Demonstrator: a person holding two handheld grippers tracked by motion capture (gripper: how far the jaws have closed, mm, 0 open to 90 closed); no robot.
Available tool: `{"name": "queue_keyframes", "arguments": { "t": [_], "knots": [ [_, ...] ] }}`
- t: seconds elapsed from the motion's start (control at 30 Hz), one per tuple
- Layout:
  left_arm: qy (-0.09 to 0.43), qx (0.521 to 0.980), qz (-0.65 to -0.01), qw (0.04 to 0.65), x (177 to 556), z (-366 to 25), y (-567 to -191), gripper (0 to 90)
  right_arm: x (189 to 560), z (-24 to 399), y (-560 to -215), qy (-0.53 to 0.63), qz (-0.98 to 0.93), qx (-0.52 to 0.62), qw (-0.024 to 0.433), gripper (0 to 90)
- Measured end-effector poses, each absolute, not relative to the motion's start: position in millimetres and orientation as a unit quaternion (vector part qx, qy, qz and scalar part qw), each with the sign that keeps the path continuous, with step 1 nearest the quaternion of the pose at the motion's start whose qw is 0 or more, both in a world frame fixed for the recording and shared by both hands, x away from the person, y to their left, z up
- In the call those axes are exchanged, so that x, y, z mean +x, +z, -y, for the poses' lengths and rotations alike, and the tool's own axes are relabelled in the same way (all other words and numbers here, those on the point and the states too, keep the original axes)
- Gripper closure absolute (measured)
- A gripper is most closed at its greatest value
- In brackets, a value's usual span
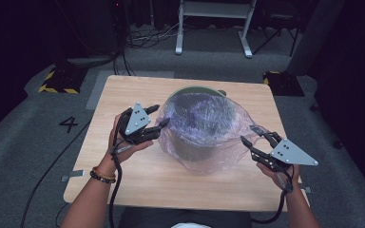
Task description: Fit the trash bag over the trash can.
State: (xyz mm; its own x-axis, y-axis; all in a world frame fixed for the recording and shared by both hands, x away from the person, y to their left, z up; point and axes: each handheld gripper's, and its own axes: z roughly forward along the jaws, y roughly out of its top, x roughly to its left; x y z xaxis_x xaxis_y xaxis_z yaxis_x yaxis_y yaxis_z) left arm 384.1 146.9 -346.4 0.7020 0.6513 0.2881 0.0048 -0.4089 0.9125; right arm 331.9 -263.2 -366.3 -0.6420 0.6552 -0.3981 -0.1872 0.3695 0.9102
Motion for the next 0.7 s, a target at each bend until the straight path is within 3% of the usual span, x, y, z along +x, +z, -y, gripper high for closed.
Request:
{"name": "queue_keyframes", "arguments": {
  "t": [0.07, 0.1, 0.23, 0.27, 0.33, 0.43, 0.47, 0.5, 0.53, 0.57, 0.7],
  "knots": [
    [0.324, 0.782, -0.206, 0.491, 386.9, -144.2, -346.8, 73.2, 331.8, 262.9, -364.7, 0.531, -0.735, 0.159, 0.391, 60.1],
    [0.325, 0.785, -0.205, 0.487, 389.8, -142.6, -347.1, 78.2, 334.8, 263.3, -364.3, 0.526, -0.736, 0.165, 0.393, 55.5],
    [0.318, 0.786, -0.222, 0.481, 403.0, -140.8, -348.1, 84.4, 342.1, 263.5, -364.0, 0.522, -0.730, 0.185, 0.401, 50.7],
    [0.312, 0.784, -0.229, 0.485, 407.2, -141.8, -348.3, 86.3, 355.7, 263.7, -365.5, 0.525, -0.742, 0.202, 0.364, 47.9],
    [0.305, 0.778, -0.249, 0.489, 417.8, -144.3, -349.5, 88.7, 367.7, 262.6, -370.2, 0.514, -0.751, 0.219, 0.352, 48.8],
    [0.295, 0.776, -0.266, 0.491, 429.6, -146.0, -351.6, 89.6, 382.5, 263.1, -376.9, 0.496, -0.756, 0.242, 0.351, 60.8],
    [0.295, 0.776, -0.266, 0.491, 429.6, -146.0, -351.6, 89.6, 382.5, 263.1, -376.9, 0.496, -0.756, 0.242, 0.351, 60.8],
    [0.293, 0.774, -0.275, 0.489, 437.6, -146.4, -353.2, 89.6, 390.0, 264.5, -379.5, 0.497, -0.758, 0.245, 0.344, 70.0],
    [0.293, 0.774, -0.275, 0.489, 437.6, -146.4, -353.2, 89.6, 390.0, 264.5, -379.5, 0.497, -0.758, 0.245, 0.344, 70.0],
    [0.281, 0.771, -0.286, 0.494, 445.9, -147.3, -355.0, 89.5, 396.1, 265.2, -381.0, 0.495, -0.760, 0.244, 0.343, 80.5],
    [0.272, 0.768, -0.304, 0.494, 457.6, -147.1, -358.4, 87.4, 408.4, 268.1, -383.3, 0.505, -0.756, 0.252, 0.333, 88.2]
  ]
}}
